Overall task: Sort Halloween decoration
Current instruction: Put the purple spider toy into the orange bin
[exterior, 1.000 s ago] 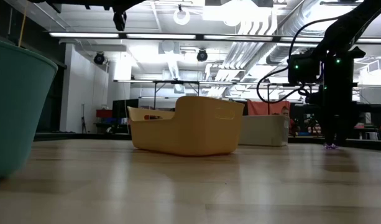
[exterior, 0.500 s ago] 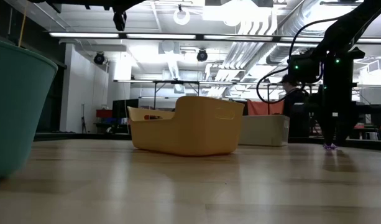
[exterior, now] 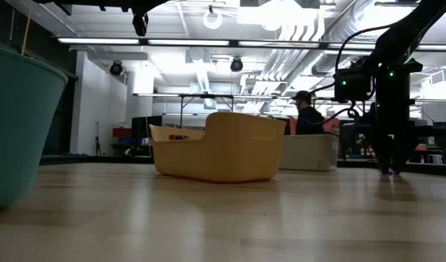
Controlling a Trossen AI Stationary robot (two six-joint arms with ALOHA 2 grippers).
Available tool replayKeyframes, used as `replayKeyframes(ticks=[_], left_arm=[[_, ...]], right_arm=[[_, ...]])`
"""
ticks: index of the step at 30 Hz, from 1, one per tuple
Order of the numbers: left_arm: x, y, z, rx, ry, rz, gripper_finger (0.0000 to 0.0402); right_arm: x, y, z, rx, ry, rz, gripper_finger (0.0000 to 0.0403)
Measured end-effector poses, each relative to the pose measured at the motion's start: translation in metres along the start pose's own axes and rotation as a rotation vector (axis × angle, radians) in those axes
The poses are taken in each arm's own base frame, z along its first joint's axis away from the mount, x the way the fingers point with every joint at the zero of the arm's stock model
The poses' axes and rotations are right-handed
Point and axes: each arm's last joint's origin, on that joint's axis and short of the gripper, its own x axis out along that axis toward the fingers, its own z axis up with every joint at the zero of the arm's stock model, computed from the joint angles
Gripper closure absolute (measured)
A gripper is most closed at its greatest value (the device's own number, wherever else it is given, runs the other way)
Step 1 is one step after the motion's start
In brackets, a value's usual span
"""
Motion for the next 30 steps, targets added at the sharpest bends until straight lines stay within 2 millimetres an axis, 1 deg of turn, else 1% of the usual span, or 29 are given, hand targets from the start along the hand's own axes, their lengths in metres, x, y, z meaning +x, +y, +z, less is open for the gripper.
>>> replayKeyframes(ticks=[3, 5, 11, 14, 16, 18, 21, 27, 30], left_arm=[[0.000, 0.000, 0.000, 0.000, 0.000, 0.000, 0.0401], [0.000, 0.000, 0.000, 0.000, 0.000, 0.000, 0.0401], [0.000, 0.000, 0.000, 0.003, 0.000, 0.000, 0.0401], [0.000, 0.000, 0.000, 0.003, 0.000, 0.000, 0.0401], [0.000, 0.000, 0.000, 0.003, 0.000, 0.000, 0.0401], [0.000, 0.000, 0.000, 0.004, 0.000, 0.000, 0.0401], [0.000, 0.000, 0.000, 0.004, 0.000, 0.001, 0.0401], [0.000, 0.000, 0.000, 0.004, 0.000, 0.001, 0.0402], [0.000, 0.000, 0.000, 0.004, -0.001, 0.001, 0.0401]], right_arm=[[0.000, 0.000, 0.000, -0.013, -0.003, -0.004, 0.0313], [0.000, 0.000, 0.000, -0.025, -0.005, -0.006, 0.0325], [-0.001, 0.001, -0.002, -0.078, -0.019, -0.009, 0.0393], [-0.005, 0.001, -0.005, -0.108, -0.040, 0.003, 0.0395], [-0.012, 0.001, -0.008, -0.138, -0.056, 0.010, 0.0400], [-0.023, 0.002, -0.010, -0.172, -0.093, 0.024, 0.0402], [-0.046, 0.002, -0.012, -0.201, -0.175, 0.053, 0.0402], [-0.110, 0.002, -0.013, -0.239, -0.435, 0.246, 0.0403], [-0.134, -0.002, -0.015, -0.223, -0.502, 0.330, 0.0403]])
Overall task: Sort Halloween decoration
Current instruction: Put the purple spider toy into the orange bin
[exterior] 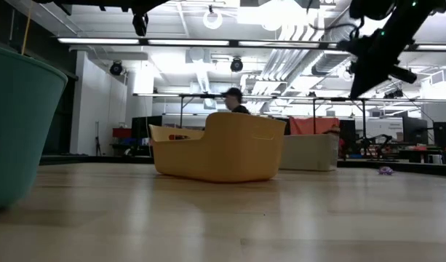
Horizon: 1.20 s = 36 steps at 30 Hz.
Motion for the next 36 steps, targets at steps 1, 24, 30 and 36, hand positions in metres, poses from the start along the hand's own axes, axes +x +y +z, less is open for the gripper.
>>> replayKeyframes(ticks=[1, 24, 30, 36], left_arm=[[0.000, 0.000, 0.000, 0.000, 0.000, 0.000, 0.0401], [0.000, 0.000, 0.000, -0.027, -0.001, 0.001, 0.0401], [0.000, 0.000, 0.000, -0.027, -0.001, 0.001, 0.0401], [0.000, 0.000, 0.000, -0.030, -0.001, 0.001, 0.0401]], right_arm=[[-0.004, 0.000, 0.002, 0.011, -0.010, 0.018, 0.0403], [0.081, -0.035, -0.072, 0.343, 0.314, -0.164, 0.0216], [0.096, -0.037, -0.073, 0.351, 0.359, -0.243, 0.0210], [0.106, -0.034, -0.071, 0.360, 0.367, -0.310, 0.0210]])
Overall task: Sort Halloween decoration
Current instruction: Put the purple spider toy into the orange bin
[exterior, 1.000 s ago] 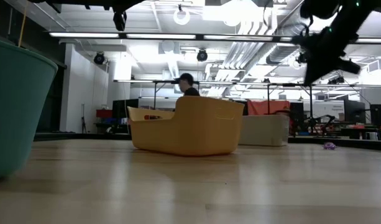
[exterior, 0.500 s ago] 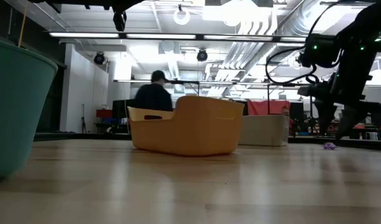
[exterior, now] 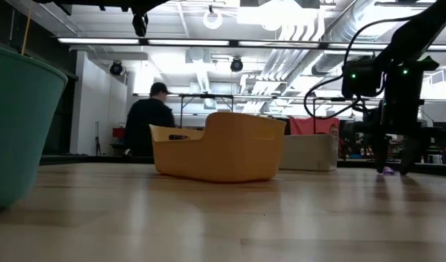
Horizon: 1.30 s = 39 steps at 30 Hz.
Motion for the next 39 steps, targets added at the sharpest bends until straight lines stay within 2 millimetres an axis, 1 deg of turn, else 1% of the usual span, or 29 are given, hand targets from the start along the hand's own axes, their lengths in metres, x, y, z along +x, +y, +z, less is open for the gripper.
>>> replayKeyframes(ticks=[6, 9, 11, 13, 19, 20, 22, 26, 29, 31, 34, 39], left_arm=[[0.000, 0.000, 0.000, 0.003, 0.000, 0.000, 0.0401], [0.000, 0.000, 0.000, 0.003, 0.001, 0.000, 0.0401], [0.000, 0.000, 0.000, 0.003, 0.003, 0.001, 0.0401], [0.000, 0.000, -0.001, -0.001, 0.014, 0.005, 0.0401], [0.000, 0.001, -0.003, -0.004, 0.027, 0.009, 0.0401], [0.000, 0.001, -0.003, -0.004, 0.027, 0.009, 0.0402], [0.000, 0.001, -0.003, -0.004, 0.028, 0.009, 0.0401], [0.000, 0.001, -0.003, -0.005, 0.029, 0.010, 0.0401], [0.000, 0.001, -0.003, -0.006, 0.029, 0.010, 0.0402], [0.000, 0.001, -0.003, -0.006, 0.030, 0.010, 0.0401], [0.000, 0.001, -0.003, -0.005, 0.028, 0.015, 0.0401], [0.000, 0.002, -0.002, -0.005, 0.017, 0.044, 0.0401]], right_arm=[[0.005, 0.003, 0.001, -0.003, -0.002, -0.039, 0.0210], [0.008, 0.003, 0.000, -0.018, -0.005, -0.074, 0.0223], [0.009, 0.003, -0.001, -0.029, -0.014, -0.092, 0.0243], [0.009, 0.002, -0.003, -0.040, -0.023, -0.105, 0.0271], [0.008, 0.002, -0.009, -0.097, -0.045, -0.129, 0.0384], [0.007, 0.003, -0.010, -0.122, -0.048, -0.119, 0.0393], [0.004, 0.003, -0.014, -0.162, -0.057, -0.105, 0.0393], [-0.010, -0.001, -0.023, -0.211, -0.044, -0.047, 0.0401], [-0.025, -0.004, -0.029, -0.228, -0.073, 0.041, 0.0401], [-0.036, -0.005, -0.032, -0.255, -0.109, 0.136, 0.0402], [-0.058, -0.001, -0.034, -0.346, -0.207, 0.309, 0.0402], [-0.098, 0.016, -0.031, -0.525, -0.437, 0.607, 0.0402]])
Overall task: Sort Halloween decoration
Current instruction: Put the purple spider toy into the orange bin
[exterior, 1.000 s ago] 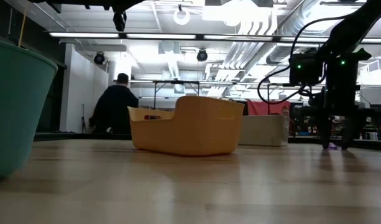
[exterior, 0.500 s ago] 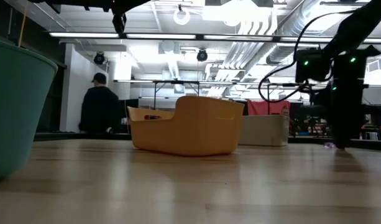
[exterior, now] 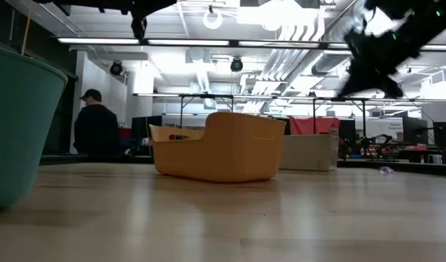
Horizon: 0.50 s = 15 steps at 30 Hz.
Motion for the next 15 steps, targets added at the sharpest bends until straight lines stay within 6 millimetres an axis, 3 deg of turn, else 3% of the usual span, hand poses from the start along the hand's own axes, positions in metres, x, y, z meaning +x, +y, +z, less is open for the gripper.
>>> replayKeyframes(ticks=[6, 15], left_arm=[[0.000, 0.000, 0.001, 0.002, -0.016, 0.019, 0.0401], [0.000, 0.000, 0.003, 0.005, -0.031, 0.016, 0.0401]], right_arm=[[-0.010, 0.035, 0.033, -0.258, -0.256, 0.292, 0.0403], [-0.016, 0.065, 0.063, -0.402, -0.304, 0.392, 0.0403]])
